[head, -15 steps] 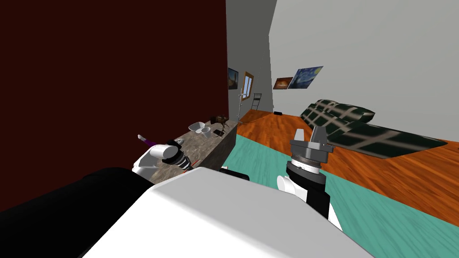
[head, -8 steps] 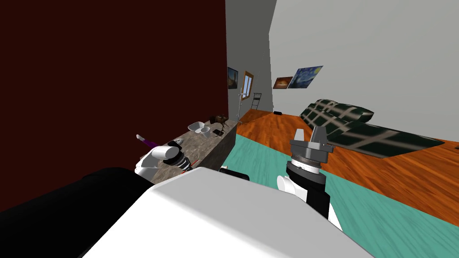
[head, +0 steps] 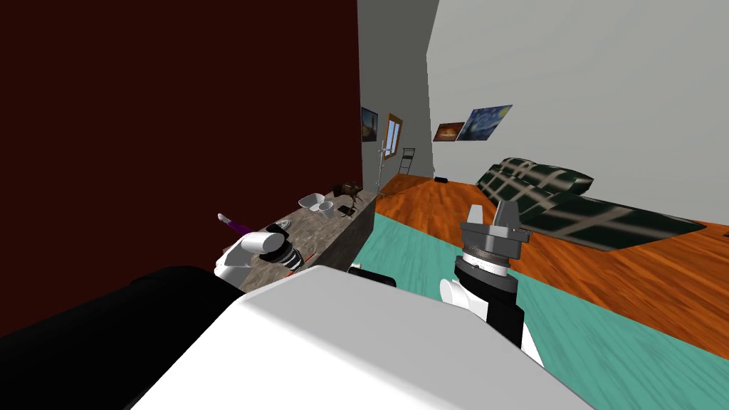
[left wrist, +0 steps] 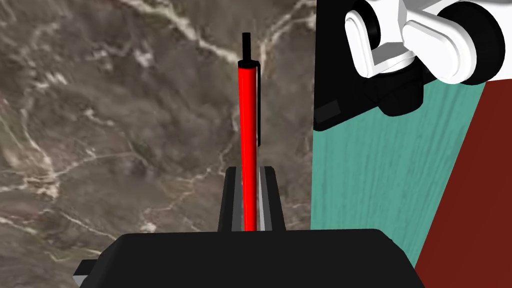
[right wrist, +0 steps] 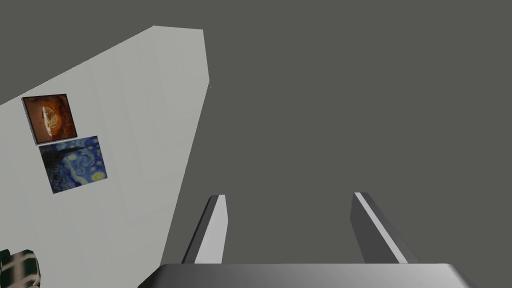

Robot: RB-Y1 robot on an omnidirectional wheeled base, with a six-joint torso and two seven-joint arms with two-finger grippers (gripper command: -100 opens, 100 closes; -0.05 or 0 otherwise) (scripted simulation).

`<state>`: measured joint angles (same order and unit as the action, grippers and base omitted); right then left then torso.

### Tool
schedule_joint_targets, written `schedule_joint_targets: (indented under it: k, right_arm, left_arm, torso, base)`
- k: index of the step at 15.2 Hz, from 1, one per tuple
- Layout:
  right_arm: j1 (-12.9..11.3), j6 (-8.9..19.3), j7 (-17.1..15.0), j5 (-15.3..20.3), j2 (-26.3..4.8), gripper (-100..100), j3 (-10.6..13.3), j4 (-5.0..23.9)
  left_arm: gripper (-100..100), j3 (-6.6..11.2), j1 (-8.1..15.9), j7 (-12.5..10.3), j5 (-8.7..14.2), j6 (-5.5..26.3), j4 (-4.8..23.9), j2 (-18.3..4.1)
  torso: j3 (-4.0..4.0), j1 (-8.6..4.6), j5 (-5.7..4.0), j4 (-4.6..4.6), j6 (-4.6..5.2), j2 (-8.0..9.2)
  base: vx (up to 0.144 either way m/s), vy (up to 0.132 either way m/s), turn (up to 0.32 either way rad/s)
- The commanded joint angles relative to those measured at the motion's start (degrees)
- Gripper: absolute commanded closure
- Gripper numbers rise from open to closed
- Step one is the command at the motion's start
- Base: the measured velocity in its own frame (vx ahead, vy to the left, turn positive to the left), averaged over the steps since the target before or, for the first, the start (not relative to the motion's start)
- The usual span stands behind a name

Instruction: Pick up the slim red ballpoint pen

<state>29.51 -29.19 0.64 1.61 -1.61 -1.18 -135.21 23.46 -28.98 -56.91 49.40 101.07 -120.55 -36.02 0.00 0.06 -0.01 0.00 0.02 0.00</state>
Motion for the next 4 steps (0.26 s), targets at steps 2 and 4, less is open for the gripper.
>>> schedule_joint_targets:
  k: [2, 4]
  right_arm:
    - [0.00, 0.00, 0.00, 0.00, 0.00, 0, 0.00, 0.00]
    - [0.00, 0.00, 0.00, 0.00, 0.00, 0, 0.00, 0.00]
  left_arm:
    - [100, 0.91, -0.25, -1.70, 1.45, 2.26, -2.69, -0.63]
    - [100, 0.89, -0.12, -1.43, 1.40, 2.01, -2.34, -0.66]
  torso:
    - [-0.02, 0.05, 0.00, -0.01, 0.00, -0.03]
    - [-0.03, 0.12, 0.02, -0.01, 0.01, -0.05]
  base:
    - [0.019, 0.032, 0.031]
    - [0.013, 0.031, 0.010]
